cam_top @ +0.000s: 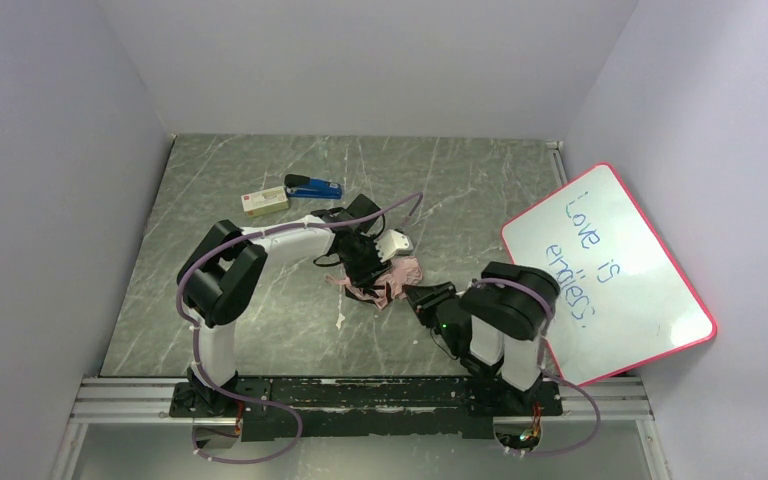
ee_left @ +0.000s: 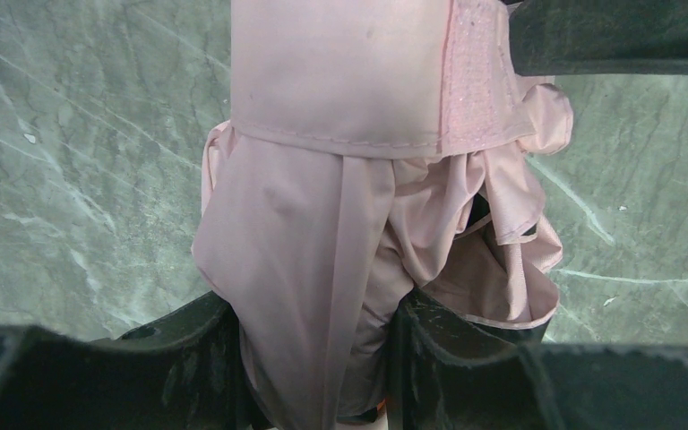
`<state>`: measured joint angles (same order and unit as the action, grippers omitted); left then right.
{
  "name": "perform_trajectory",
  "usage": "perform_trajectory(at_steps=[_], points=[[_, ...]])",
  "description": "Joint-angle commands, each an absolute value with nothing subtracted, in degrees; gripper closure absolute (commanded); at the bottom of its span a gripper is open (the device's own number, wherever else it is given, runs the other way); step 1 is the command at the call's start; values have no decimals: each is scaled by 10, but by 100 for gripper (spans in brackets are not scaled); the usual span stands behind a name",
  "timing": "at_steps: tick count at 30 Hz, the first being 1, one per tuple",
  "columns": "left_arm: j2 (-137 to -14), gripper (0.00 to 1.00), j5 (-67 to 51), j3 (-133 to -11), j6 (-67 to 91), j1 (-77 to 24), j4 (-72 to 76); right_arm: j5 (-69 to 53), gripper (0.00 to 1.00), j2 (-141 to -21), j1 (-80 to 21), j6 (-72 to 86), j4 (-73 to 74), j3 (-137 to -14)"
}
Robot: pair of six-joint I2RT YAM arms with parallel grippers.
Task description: Put away the umbrella
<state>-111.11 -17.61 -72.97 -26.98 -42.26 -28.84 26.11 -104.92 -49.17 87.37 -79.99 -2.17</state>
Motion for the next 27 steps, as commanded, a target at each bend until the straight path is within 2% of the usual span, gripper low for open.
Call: perform_trajectory(at_steps=[1,8,18,27], points=[[-1150,95,-83,-707,-284,-414,-307,235,64,-1146,-487,819,-899,-2],[-1149,95,-82,-708,-283,-414,-307,232,63,-1236,-478,822,-1040,30],[-1154,95,-84,-713,-282,-414,-308,233,64,-1148,-477,732,-1040,33],[-1154,95,-82,-712,-283,-414,-309,235,65,-1115,-477,724,-1037,43]])
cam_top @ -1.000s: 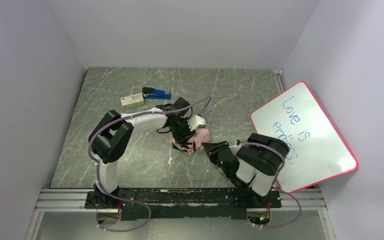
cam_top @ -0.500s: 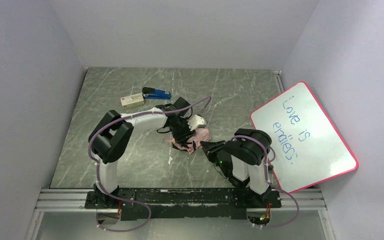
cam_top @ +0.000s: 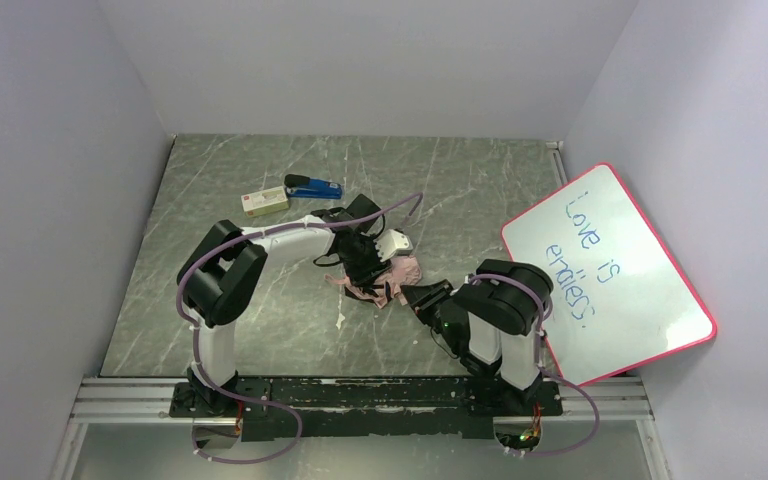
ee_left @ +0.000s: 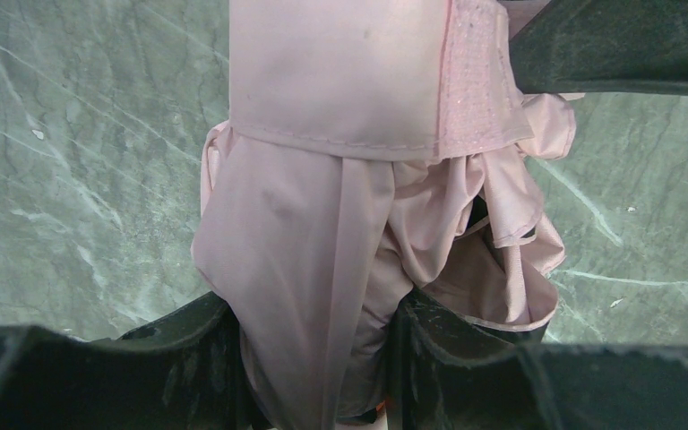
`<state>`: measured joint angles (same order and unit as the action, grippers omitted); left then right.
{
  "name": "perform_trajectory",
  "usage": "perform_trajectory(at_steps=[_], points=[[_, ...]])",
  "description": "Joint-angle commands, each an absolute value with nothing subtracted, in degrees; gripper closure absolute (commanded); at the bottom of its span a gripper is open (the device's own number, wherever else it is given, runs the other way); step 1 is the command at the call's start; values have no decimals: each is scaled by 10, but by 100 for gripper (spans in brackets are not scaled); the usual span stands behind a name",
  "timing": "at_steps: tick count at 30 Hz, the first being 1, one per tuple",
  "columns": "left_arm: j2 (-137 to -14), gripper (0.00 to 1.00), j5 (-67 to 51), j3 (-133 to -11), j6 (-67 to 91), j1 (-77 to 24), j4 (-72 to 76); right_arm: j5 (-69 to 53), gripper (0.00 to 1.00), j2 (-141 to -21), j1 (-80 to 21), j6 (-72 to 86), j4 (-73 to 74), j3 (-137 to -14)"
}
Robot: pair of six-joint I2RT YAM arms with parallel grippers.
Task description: Put away the umbrella
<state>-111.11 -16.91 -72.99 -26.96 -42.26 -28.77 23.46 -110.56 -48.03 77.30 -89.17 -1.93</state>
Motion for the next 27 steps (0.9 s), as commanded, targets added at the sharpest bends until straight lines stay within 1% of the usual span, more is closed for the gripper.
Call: perform_trajectory(at_steps=[1,6,12,16,22,25,27], points=[[-1155,95,-82,-712,-283,-414,-310,234,65,-1116,-477,724,-1037,43],[-1157,95,-83,-715,-282,-414,-310,224,68,-1132,-477,730,-1041,36],[-1157,95,-82,-713,-282,-414,-309,228,80,-1143,-477,743,-1041,41],[-1156,95,-81,-712,-283,-414,-309,221,83,-1144,-477,749,-1041,47],[-1158,95,-81,-714,-283,-414,-310,211,83,-1142,-478,755,-1041,53],[-1158,95,-80,-714,-283,-414,-311,209,78,-1137,-480,757,-1041,58],[-1158,95,-81,-714,-283,-414,-311,209,77,-1134,-481,759,-1041,63]])
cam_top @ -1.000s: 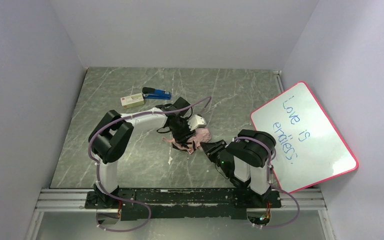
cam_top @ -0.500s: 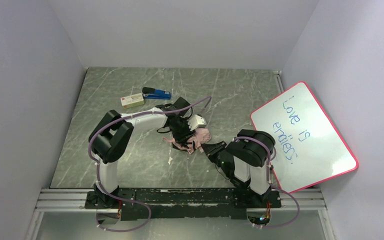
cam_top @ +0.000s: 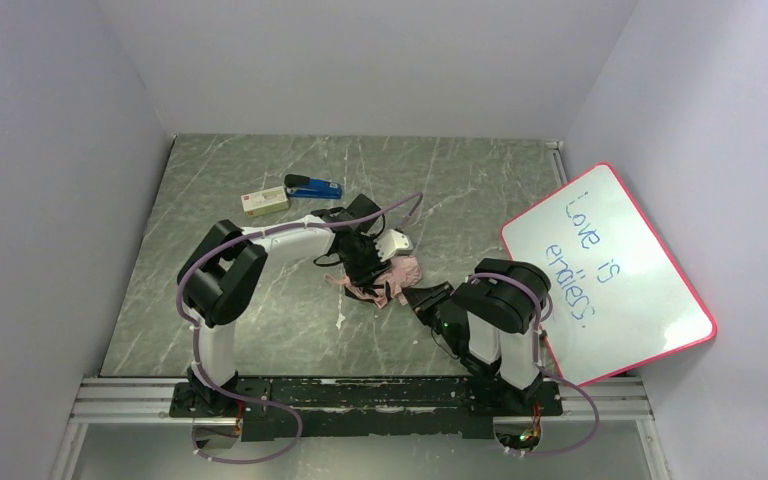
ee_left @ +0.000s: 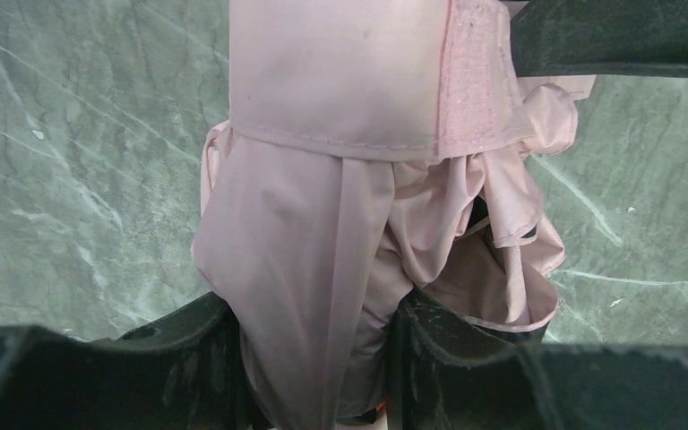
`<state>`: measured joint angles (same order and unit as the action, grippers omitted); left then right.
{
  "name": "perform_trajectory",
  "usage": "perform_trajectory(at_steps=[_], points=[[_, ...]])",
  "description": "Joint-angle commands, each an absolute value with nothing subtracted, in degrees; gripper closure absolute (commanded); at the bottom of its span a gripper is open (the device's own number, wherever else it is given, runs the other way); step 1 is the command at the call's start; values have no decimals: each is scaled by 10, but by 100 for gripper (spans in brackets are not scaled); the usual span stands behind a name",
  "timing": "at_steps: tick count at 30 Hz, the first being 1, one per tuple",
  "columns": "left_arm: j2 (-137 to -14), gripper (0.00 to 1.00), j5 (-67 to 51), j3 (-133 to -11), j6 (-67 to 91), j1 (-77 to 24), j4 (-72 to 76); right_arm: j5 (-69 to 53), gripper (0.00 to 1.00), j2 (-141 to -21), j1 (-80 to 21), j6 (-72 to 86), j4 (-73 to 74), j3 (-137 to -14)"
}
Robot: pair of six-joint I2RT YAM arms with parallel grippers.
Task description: Put away the umbrella
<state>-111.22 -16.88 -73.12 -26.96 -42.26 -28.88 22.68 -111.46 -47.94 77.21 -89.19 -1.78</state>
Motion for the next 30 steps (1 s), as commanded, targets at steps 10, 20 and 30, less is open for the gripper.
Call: perform_trajectory(at_steps=[10,20,30], points=[[-1157,95,-81,-712,-282,-414,-309,218,76,-1126,-499,772,-1041,88],[-1158,95,-83,-717,-282,-414,-311,237,83,-1113,-504,785,-1035,105],[-1156,95,-78,-710,-282,-414,-307,237,100,-1123,-505,790,-1041,109]])
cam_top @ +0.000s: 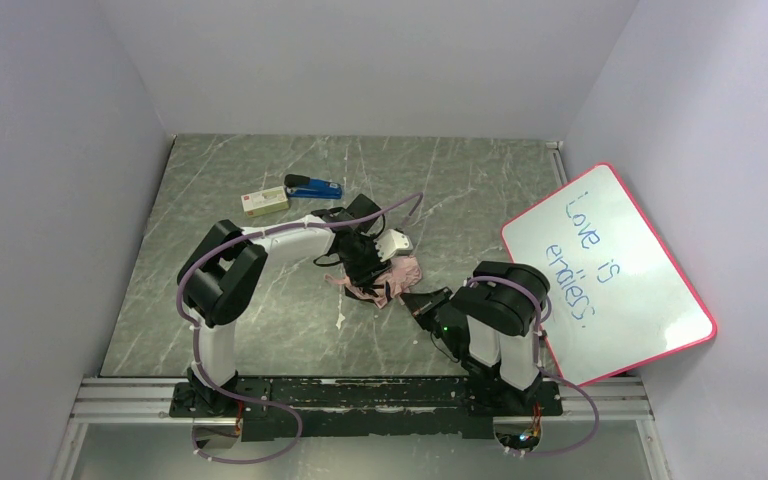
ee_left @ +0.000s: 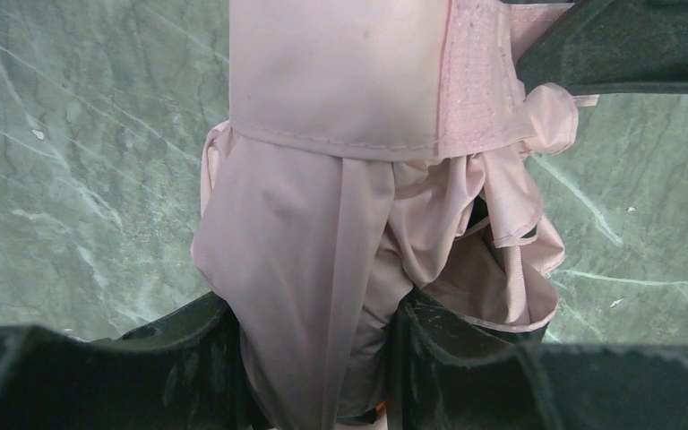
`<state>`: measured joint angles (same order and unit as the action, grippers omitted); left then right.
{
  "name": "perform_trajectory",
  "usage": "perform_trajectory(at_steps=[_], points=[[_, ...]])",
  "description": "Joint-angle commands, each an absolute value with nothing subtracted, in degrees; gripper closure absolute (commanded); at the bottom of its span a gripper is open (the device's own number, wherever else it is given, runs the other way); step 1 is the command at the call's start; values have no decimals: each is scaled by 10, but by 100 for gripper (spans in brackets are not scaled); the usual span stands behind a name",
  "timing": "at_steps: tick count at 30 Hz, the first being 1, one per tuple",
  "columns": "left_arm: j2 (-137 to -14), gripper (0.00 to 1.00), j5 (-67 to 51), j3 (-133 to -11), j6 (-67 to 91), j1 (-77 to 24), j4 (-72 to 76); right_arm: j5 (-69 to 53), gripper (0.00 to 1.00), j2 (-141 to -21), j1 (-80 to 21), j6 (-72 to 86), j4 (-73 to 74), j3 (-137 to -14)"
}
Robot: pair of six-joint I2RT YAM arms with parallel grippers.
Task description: Put away the umbrella
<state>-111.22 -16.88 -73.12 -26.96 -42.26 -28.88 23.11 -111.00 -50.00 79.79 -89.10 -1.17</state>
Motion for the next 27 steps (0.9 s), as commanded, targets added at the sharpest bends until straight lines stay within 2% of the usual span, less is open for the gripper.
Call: perform_trajectory(at_steps=[1,7,11,14,17,19,22,27], points=[[-1156,95,-77,-710,-281,-414,-307,236,100,-1121,-506,791,-1040,112],[-1156,95,-60,-713,-275,-414,-301,248,100,-1065,-531,802,-974,113],[-1156,95,-59,-711,-276,-414,-301,273,100,-964,-557,810,-867,112],[-1156,95,-58,-708,-276,-414,-299,289,100,-822,-568,806,-672,79],[-1157,95,-58,-709,-274,-414,-299,342,100,-633,-587,801,-289,-13],[-1157,95,-60,-709,-273,-414,-296,360,100,-563,-589,789,-205,-28],[-1162,95,-60,-715,-269,-414,-298,354,100,-497,-587,790,-143,-23],[-1161,95,-48,-716,-262,-415,-291,303,100,-496,-589,799,-141,-11]])
